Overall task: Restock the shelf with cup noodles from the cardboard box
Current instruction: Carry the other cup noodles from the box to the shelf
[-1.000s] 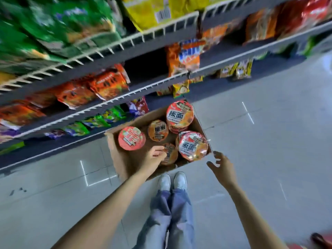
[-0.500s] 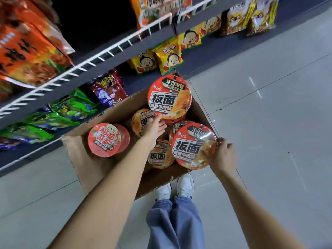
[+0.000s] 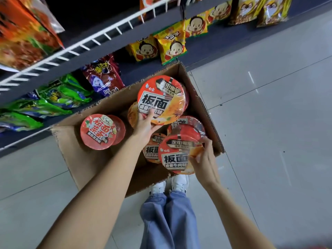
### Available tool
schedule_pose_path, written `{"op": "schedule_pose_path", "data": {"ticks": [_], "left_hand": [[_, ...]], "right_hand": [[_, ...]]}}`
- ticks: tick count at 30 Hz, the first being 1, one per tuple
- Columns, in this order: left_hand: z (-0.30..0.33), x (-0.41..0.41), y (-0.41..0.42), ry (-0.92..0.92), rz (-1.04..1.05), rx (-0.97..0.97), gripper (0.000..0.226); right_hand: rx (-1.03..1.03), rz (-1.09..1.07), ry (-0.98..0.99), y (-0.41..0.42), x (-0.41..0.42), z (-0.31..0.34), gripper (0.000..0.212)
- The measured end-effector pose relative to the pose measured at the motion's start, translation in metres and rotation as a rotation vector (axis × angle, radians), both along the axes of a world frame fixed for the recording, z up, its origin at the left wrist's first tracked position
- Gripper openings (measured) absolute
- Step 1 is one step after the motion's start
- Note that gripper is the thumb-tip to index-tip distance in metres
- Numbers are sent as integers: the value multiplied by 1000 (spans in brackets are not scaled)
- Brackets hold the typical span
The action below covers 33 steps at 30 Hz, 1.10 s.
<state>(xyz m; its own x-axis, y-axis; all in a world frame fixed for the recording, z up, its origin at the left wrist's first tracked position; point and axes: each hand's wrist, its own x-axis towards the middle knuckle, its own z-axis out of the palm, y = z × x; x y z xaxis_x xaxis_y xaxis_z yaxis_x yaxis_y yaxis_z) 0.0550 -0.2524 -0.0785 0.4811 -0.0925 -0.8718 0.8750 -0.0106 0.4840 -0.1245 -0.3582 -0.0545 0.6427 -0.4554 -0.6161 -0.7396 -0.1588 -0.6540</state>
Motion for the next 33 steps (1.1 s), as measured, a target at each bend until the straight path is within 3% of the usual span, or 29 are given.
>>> {"op": "schedule_pose_path", "data": {"ticks": [4,10,16,23,28,33], "left_hand": [[6,-11,41,-78,-47,74,54],[13,-24,91,-128,-24,193,62],[12,-39,106,-108,-53,189,55],[13,-51,101,-70,-113,206,50],[42,-45,107,-86,-118,266,51],[132,-42,106,-155,-204,164,39]], "right_hand": [[31,-86,32,-12,-3,-5,70],[191,-493,116,-25,-3,-18,53],[457,-547,30,-18,5,-19,70],[372,-515,-49,-15,2,-15,56],[503,-507,-211,-25,-3,51,53],[560,-314,-261,-30,5,164,52]]}}
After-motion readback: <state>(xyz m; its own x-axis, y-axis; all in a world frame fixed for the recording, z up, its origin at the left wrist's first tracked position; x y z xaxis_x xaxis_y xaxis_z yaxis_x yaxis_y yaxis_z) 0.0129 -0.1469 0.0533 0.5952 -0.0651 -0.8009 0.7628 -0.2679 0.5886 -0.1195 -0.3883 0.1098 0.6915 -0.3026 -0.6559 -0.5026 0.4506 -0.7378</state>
